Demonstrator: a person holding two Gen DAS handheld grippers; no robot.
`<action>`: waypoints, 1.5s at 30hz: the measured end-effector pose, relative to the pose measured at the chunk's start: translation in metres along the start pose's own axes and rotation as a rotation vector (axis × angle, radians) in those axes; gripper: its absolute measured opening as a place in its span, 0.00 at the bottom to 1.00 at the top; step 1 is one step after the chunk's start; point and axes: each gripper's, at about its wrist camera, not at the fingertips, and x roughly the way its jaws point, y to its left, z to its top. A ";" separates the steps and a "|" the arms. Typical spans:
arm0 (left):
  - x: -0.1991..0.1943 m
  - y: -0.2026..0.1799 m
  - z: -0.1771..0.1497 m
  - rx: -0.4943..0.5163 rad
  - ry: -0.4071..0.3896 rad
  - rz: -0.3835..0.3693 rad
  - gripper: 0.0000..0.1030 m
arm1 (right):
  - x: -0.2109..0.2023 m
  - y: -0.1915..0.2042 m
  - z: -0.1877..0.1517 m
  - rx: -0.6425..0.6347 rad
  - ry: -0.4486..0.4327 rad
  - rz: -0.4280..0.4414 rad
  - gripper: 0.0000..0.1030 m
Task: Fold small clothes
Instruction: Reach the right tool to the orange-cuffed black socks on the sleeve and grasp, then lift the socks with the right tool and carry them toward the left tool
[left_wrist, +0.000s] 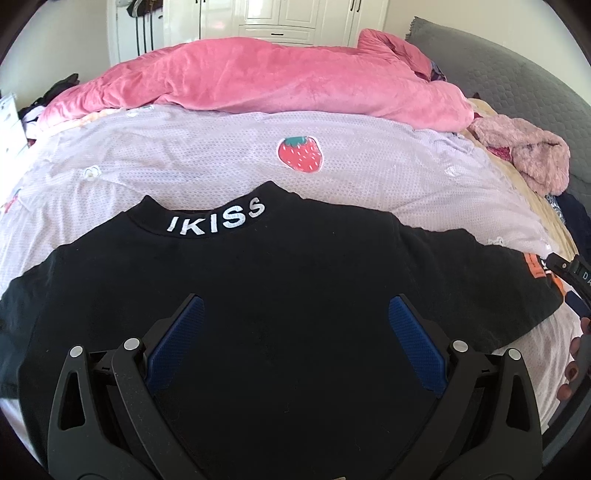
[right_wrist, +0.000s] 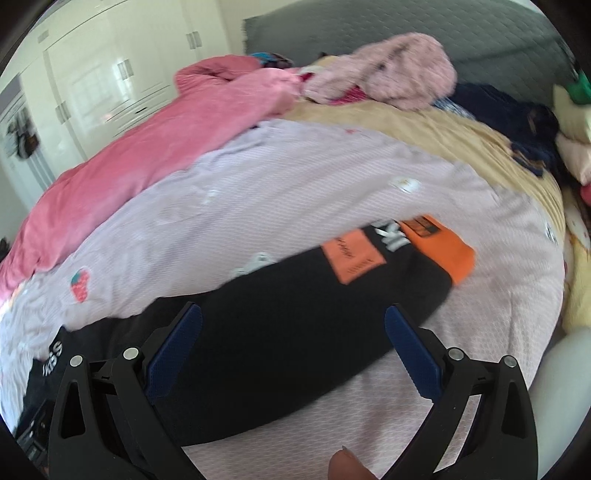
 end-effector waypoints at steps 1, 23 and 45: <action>0.001 -0.001 -0.001 0.006 0.001 0.000 0.91 | 0.002 -0.006 0.000 0.018 0.006 -0.004 0.96; 0.013 0.011 -0.006 0.046 0.017 0.017 0.91 | 0.068 -0.059 0.020 0.225 0.064 -0.067 0.96; 0.000 0.056 -0.006 -0.015 0.023 0.023 0.91 | -0.004 0.004 0.025 0.051 -0.130 0.229 0.09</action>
